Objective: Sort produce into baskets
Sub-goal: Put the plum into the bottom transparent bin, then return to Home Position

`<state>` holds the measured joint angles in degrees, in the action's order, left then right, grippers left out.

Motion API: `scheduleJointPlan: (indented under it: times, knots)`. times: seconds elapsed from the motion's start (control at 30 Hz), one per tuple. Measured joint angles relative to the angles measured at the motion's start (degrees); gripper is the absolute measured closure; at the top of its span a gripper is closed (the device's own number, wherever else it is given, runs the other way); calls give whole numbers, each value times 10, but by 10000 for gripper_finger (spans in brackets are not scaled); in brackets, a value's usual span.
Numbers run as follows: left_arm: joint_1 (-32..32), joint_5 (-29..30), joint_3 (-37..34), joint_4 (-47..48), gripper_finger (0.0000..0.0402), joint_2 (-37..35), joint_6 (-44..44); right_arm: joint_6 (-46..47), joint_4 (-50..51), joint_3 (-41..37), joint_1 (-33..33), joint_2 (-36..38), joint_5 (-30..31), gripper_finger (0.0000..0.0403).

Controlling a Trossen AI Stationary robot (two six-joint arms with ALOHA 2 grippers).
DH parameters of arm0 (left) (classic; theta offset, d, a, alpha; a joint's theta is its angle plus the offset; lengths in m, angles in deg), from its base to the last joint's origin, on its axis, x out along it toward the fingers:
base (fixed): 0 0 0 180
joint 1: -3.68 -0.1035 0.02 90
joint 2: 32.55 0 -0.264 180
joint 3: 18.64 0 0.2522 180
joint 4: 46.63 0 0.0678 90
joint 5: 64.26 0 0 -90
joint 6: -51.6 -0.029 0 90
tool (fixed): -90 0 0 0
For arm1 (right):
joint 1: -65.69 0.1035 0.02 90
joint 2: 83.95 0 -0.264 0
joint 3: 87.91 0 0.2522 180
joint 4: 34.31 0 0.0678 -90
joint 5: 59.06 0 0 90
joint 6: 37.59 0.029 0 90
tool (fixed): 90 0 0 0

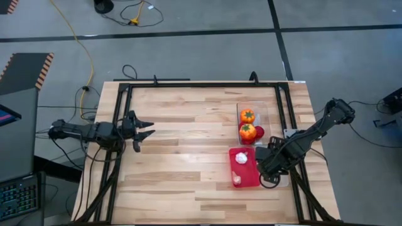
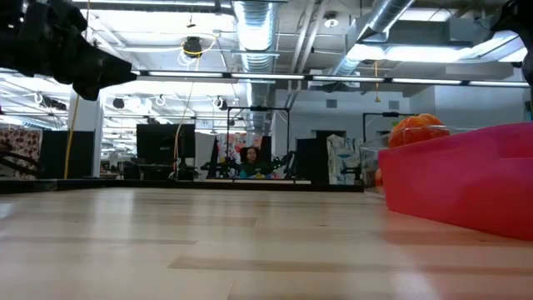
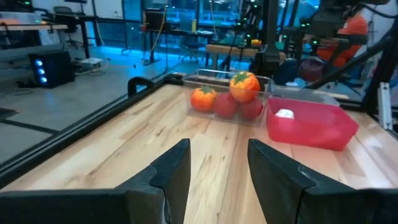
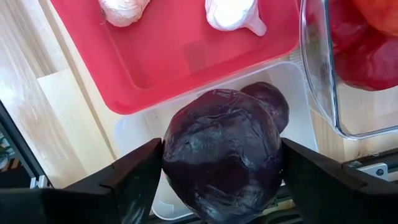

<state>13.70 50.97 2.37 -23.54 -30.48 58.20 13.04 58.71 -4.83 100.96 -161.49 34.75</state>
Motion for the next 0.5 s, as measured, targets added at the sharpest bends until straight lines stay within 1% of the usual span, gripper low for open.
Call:
scheduleJointPlan:
  times: [0.1, 0.3, 0.4, 0.5]
  knots:
    - [0, 12, -14, 1, 256, -20, -4, 0, 0, 0, 0, 0, 0, 52]
    - [0, 17, -29, -5, 256, -18, -8, 0, 0, 0, 0, 0, -2, 16]
    - [0, 18, -29, -6, 256, -18, -15, -1, 0, 0, 0, 0, -7, 7]
    - [0, 22, -29, -6, 256, -18, -19, -14, 0, 0, 0, 0, -15, 6]
